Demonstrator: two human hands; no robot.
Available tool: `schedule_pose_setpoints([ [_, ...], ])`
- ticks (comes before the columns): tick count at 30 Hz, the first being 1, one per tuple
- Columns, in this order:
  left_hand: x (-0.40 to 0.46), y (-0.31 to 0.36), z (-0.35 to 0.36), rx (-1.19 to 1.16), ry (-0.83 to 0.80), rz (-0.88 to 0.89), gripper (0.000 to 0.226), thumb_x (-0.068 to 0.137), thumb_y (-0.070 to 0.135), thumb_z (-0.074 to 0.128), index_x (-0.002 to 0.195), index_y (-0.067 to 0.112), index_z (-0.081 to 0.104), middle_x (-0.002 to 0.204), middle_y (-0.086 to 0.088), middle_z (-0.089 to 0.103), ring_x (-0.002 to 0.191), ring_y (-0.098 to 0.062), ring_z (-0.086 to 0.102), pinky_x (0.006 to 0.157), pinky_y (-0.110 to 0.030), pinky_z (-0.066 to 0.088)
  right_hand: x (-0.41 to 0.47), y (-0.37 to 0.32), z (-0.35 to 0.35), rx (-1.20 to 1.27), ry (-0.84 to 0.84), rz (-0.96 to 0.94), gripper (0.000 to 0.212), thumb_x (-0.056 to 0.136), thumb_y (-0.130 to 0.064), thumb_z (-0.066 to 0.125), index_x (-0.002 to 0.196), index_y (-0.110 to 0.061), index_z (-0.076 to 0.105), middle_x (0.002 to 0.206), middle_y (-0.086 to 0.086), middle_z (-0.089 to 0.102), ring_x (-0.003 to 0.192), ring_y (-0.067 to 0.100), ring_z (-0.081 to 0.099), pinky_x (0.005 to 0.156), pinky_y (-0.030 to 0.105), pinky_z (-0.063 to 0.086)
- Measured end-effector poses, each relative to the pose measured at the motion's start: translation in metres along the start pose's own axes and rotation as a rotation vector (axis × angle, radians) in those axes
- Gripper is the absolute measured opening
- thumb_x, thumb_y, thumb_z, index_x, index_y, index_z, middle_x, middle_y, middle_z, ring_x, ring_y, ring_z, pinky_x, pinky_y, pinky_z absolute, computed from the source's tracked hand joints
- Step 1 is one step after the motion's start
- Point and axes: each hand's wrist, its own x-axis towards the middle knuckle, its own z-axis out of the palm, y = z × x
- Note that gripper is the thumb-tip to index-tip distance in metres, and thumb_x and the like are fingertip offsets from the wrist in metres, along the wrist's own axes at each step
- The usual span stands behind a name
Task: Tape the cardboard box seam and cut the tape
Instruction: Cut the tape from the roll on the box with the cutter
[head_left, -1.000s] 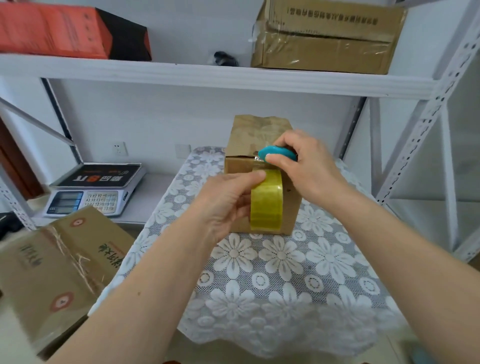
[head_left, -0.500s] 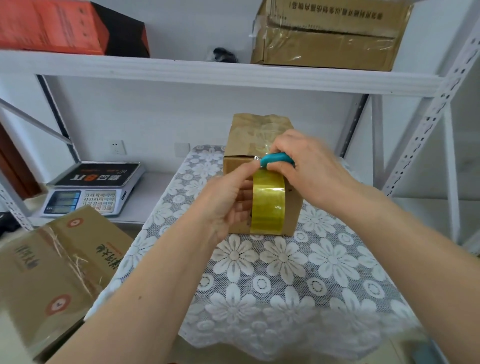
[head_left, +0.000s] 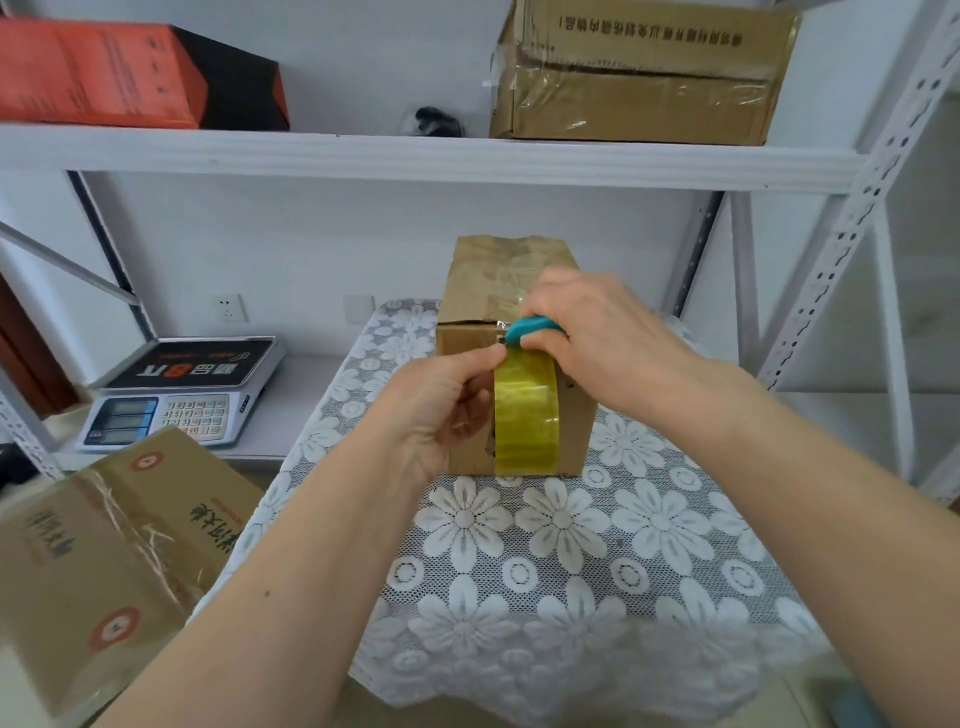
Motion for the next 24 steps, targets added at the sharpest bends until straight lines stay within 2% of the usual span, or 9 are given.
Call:
schedule_pose_setpoints([
  [3,-0.0005,-0.0006,0.0001,-0.004,0.01,0.007,0.013,0.079,0.021,0.071,0.09,0.017,0.065,0.056,0.006,0.058,0.046,-0.006,0.05,0.056,-0.022,0.042,-0.0003,0.0023,0.0001,0.034,0.004,0.029,0.017,0.09,-0.024,0.059,0.095,-0.011,0.069,0.091,0.0,0.057,0.083,0.017,0.054,0.074,0.035,0.047],
  [6,-0.0031,-0.0001,0.0022,0.026,-0.01,0.0,0.02,0.081,0.024,0.069,0.1,0.016,0.067,0.076,-0.001,0.068,0.054,-0.011,0.059,0.064,-0.028,0.044,0.0008,0.0029,-0.002,0.043,-0.011,0.051,0.018,0.09,-0.025,0.059,0.099,-0.014,0.07,0.092,-0.001,0.058,0.084,0.016,0.055,0.076,0.036,0.048],
  [9,-0.0034,0.0012,0.0036,0.028,-0.023,0.008,0.029,0.082,0.022,0.069,0.109,0.012,0.067,0.086,-0.006,0.071,0.052,-0.012,0.062,0.068,-0.03,0.046,0.0026,0.0005,-0.0029,0.008,-0.035,0.035,0.018,0.09,-0.025,0.059,0.1,-0.014,0.07,0.094,0.0,0.058,0.085,0.017,0.054,0.077,0.034,0.046],
  [14,-0.0012,-0.0018,0.0033,0.039,0.002,0.032,0.028,0.081,0.022,0.071,0.106,0.012,0.068,0.08,-0.003,0.071,0.065,-0.014,0.061,0.069,-0.028,0.049,0.0055,-0.0039,-0.0009,-0.025,-0.054,0.013,0.018,0.091,-0.022,0.058,0.097,-0.008,0.068,0.094,0.004,0.056,0.086,0.02,0.053,0.077,0.039,0.047],
  [20,-0.0006,-0.0018,0.0031,0.041,0.016,0.034,0.026,0.08,0.022,0.072,0.104,0.012,0.069,0.08,-0.003,0.07,0.06,-0.012,0.059,0.066,-0.025,0.049,0.0076,-0.006,0.0014,-0.042,-0.047,-0.003,0.018,0.091,-0.02,0.057,0.093,-0.006,0.067,0.092,0.005,0.055,0.084,0.022,0.052,0.074,0.036,0.043],
  [24,-0.0016,-0.001,0.0046,0.04,0.036,0.038,0.016,0.08,0.021,0.071,0.095,0.015,0.069,0.073,0.0,0.068,0.056,-0.011,0.057,0.063,-0.024,0.049,0.0057,-0.0036,-0.0007,-0.033,-0.061,0.013,0.018,0.091,-0.021,0.057,0.095,-0.006,0.067,0.094,0.004,0.055,0.086,0.021,0.052,0.076,0.036,0.044],
])
